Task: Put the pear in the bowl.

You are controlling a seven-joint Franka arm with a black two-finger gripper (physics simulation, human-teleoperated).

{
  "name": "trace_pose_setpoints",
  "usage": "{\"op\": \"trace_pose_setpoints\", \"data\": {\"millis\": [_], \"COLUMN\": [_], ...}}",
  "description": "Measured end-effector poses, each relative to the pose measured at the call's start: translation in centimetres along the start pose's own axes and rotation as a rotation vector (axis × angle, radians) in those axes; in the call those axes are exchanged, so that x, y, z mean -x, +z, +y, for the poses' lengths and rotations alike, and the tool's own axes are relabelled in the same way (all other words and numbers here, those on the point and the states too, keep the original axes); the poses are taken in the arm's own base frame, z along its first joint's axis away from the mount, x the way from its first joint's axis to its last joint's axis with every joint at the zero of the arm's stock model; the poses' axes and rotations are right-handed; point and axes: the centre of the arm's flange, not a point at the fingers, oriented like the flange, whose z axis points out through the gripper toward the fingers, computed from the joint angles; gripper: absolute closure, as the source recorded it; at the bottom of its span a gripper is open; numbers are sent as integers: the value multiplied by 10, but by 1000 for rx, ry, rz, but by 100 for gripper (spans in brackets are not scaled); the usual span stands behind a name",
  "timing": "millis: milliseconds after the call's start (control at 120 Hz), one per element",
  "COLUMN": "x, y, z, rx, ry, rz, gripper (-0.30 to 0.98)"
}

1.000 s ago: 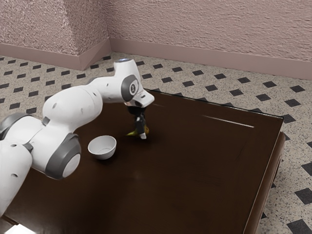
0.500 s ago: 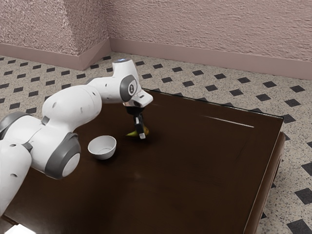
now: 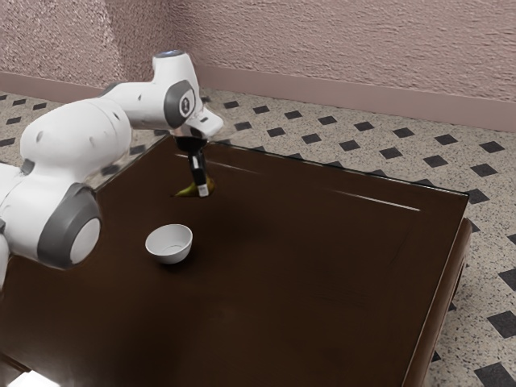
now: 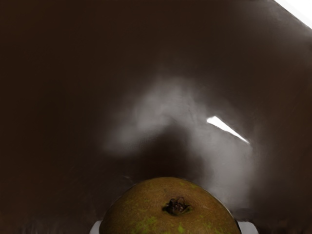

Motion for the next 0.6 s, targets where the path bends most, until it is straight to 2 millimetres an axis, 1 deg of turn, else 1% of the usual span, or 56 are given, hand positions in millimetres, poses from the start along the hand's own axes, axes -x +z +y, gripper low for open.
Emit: {"op": "trace_pose_setpoints", "data": {"millis": [58, 158, 258, 333, 417, 492, 600], "x": [30, 63, 85, 90, 89, 85, 84], "y": [2, 13, 22, 24, 29, 31, 29], "z": [5, 15, 28, 42, 53, 57, 57], "rx": [30, 67, 97, 110, 116, 112, 110], "ry": [-36, -72, -95, -96, -94, -93, -103], "rz": [-44, -110, -150, -168, -181, -185, -185], "gripper": [63, 64, 66, 66, 67, 55, 34]}}
